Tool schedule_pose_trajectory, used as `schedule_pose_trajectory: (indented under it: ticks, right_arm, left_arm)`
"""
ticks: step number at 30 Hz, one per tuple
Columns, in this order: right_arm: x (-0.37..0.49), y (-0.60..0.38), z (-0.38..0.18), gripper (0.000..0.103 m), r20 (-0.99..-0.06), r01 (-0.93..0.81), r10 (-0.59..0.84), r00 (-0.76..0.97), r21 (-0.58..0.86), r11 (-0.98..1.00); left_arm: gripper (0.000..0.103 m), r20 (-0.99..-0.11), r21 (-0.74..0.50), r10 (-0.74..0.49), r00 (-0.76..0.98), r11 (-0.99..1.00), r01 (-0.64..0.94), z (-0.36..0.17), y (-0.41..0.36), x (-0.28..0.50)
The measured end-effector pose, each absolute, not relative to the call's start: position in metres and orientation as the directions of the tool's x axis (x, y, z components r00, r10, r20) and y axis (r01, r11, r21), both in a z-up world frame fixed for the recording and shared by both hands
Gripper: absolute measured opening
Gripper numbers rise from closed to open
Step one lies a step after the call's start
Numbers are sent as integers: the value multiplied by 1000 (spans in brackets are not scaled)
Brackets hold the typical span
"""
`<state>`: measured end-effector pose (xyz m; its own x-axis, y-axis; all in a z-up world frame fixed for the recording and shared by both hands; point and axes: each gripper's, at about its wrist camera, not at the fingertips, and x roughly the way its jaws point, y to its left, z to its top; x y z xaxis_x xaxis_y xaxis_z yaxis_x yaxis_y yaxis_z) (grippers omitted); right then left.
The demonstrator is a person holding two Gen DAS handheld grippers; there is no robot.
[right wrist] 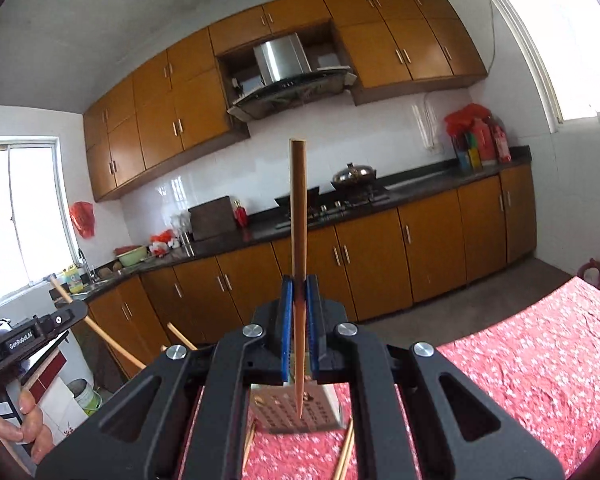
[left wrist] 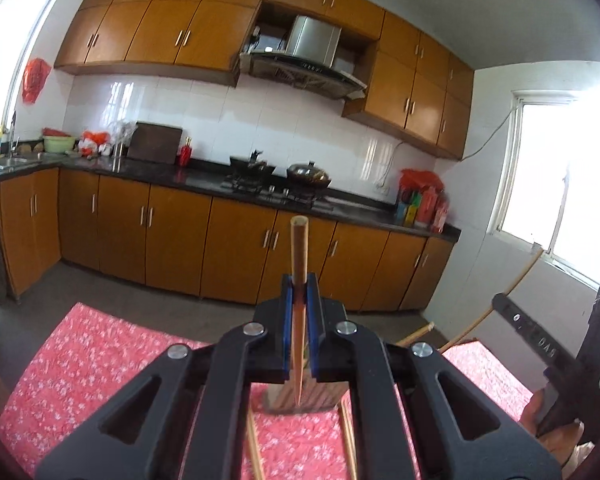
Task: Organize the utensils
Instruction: 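Lift the left tool's chopstick upright over the holder while the right tool lifts another, then open the left tool over the holder while the right tool releases its chopstick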
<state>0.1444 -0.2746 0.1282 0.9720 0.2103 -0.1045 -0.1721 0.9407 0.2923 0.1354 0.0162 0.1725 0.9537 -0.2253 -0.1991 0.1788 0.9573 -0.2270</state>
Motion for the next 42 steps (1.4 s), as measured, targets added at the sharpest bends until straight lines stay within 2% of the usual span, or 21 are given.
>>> schedule_pose_trajectory:
  ticks: [6, 13, 17, 24, 25, 27, 32, 37, 42]
  right_arm:
    - [165, -265, 133, 7, -58, -174, 197, 979, 276, 945]
    - [197, -256, 124, 8, -54, -153, 173, 983, 270, 951]
    - [210, -251, 114, 7, -70, -139, 162, 984, 266, 954]
    - [226, -243, 91, 9, -164, -133, 183, 969, 278, 951]
    - [225, -244, 90, 15, -174, -136, 191, 966, 285, 949]
    - [224, -247, 91, 34, -177, -128, 184, 967, 289, 949]
    - [208, -254, 98, 34, -166, -128, 182, 969, 294, 947]
    - [187, -261, 100, 34, -178, -109, 163, 970, 279, 954]
    - [164, -273, 72, 36, -284, -66, 146, 948, 272, 960]
  left_arm:
    - [7, -125, -219, -214, 969, 958, 184, 195, -10, 158]
    - [7, -82, -218, -159, 984, 966, 138, 191, -24, 194]
    - [7, -125, -237, -163, 979, 963, 130, 170, -24, 217]
    - [8, -231, -249, -185, 955, 960, 126, 134, -22, 245]
    - [8, -238, -250, -184, 954, 960, 123, 132, -20, 245]
    - [9, -244, -249, -183, 952, 961, 121, 131, -19, 245]
    - [17, -238, -247, -166, 957, 963, 106, 136, -11, 231]
    - [19, -246, -232, -138, 959, 969, 81, 138, 1, 205]
    - [25, -295, -201, -95, 951, 979, 35, 119, 22, 170]
